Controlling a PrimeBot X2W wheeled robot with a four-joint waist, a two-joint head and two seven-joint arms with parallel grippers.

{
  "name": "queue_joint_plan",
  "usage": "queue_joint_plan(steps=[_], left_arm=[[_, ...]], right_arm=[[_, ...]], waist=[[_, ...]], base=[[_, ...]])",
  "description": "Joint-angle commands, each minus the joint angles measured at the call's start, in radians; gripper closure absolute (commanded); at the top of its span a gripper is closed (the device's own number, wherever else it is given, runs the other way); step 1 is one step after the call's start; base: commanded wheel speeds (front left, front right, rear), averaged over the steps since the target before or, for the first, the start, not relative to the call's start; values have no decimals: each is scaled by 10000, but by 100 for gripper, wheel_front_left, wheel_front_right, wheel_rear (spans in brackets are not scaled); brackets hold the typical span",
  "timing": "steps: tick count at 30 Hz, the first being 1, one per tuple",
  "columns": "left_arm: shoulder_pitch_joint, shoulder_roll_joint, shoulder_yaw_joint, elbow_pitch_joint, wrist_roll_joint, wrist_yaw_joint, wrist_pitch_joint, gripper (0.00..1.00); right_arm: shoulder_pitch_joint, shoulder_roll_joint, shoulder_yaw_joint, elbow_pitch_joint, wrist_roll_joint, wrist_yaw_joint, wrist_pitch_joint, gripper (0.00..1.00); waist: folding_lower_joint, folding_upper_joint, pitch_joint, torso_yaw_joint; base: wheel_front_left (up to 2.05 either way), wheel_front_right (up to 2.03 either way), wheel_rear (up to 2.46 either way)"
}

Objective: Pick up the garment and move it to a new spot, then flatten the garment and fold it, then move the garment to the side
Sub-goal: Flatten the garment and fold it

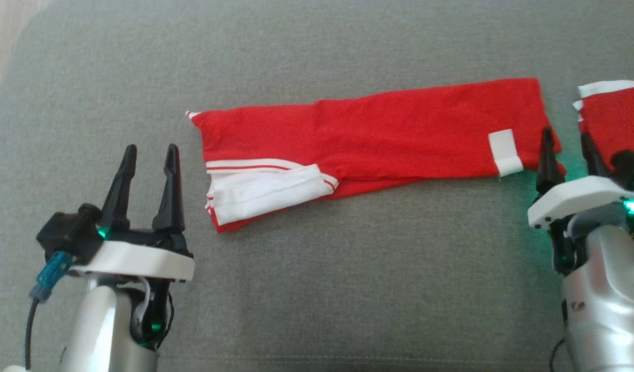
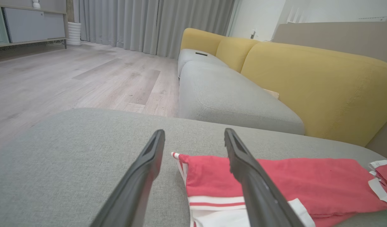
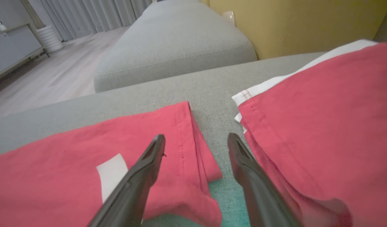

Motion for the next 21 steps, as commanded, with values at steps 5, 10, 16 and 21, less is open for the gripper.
queue_joint_plan(steps=[5,10,16,21], left_arm=[[-628,133,167,-268,-205,-59,-51,0],[-767,139,133,-269,-278,-60,-51,0],[-800,115,88,-205,-311,-60,-51,0],[-706,118,119,-159,-314,-60,-51,0]], right_arm=[[-1012,-2,-650,937,-816,-9,415,0],[-1555,-14,-1173,1882,-1226,-9,728,0],[-1736,34,-1144,2526,-1354,-9,581,100],[-1577,91,-1228,2620,-1050,-9,152,100]], waist=[[-1,0,429,341],[-1,0,571,447],[-1,0,499,402],[-1,0,297,200]], base=[[0,0,0],[0,0,0],[0,0,0],[0,0,0]])
